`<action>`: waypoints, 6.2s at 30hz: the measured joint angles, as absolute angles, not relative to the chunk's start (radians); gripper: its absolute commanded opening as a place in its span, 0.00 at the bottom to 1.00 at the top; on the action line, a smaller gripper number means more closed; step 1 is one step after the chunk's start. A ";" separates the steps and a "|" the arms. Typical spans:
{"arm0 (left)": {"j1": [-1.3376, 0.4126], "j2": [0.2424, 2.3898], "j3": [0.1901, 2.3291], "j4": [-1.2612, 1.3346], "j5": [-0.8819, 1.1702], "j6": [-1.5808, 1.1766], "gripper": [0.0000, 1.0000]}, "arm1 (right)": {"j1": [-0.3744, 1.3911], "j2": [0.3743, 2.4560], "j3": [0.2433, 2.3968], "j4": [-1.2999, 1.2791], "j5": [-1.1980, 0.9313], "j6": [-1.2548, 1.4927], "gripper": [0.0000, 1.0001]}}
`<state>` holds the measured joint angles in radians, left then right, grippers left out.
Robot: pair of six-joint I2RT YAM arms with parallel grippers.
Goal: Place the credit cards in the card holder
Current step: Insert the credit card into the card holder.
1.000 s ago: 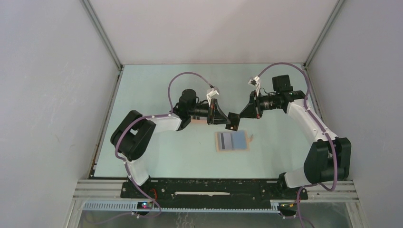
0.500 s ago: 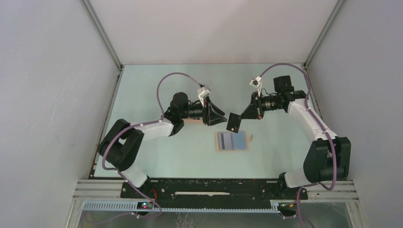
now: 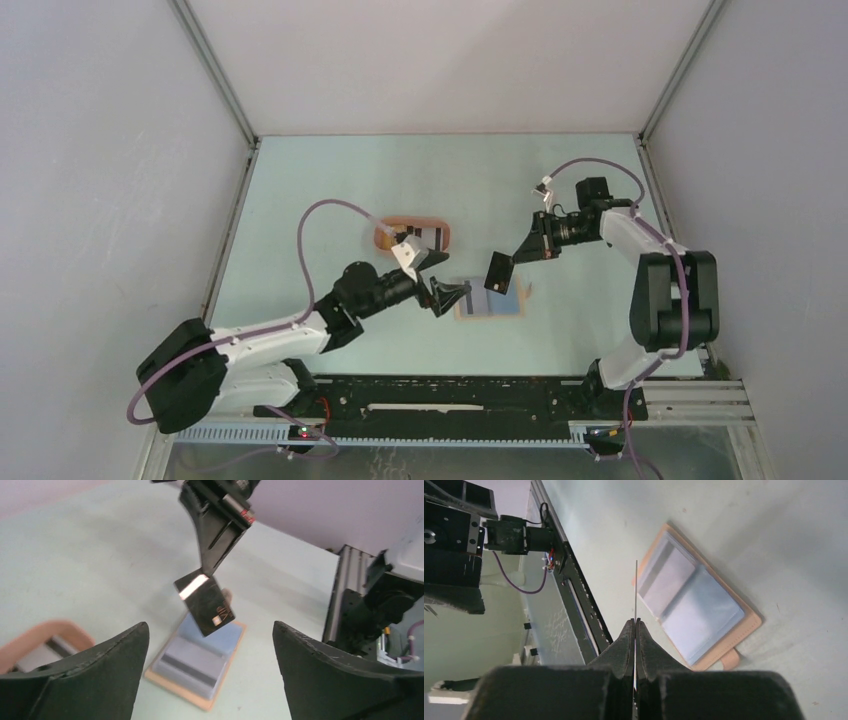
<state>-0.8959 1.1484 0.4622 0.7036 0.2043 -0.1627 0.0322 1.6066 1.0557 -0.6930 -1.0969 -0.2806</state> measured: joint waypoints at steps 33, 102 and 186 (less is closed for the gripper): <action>-0.979 1.570 0.371 0.906 -0.102 -0.516 0.40 | 0.052 1.870 1.131 -0.813 -0.992 -0.305 0.00; -0.991 1.700 0.473 0.781 -0.146 -0.561 0.44 | 0.155 1.946 1.173 -0.792 -0.834 -0.239 0.00; -0.991 1.714 0.487 0.783 -0.101 -0.559 0.42 | 0.257 2.069 1.283 -0.799 -0.863 -0.142 0.39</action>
<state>-0.9909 1.7142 0.4870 0.7834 -0.1009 -0.5594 0.2569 2.0686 1.2831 -0.7990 -0.8627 -0.1425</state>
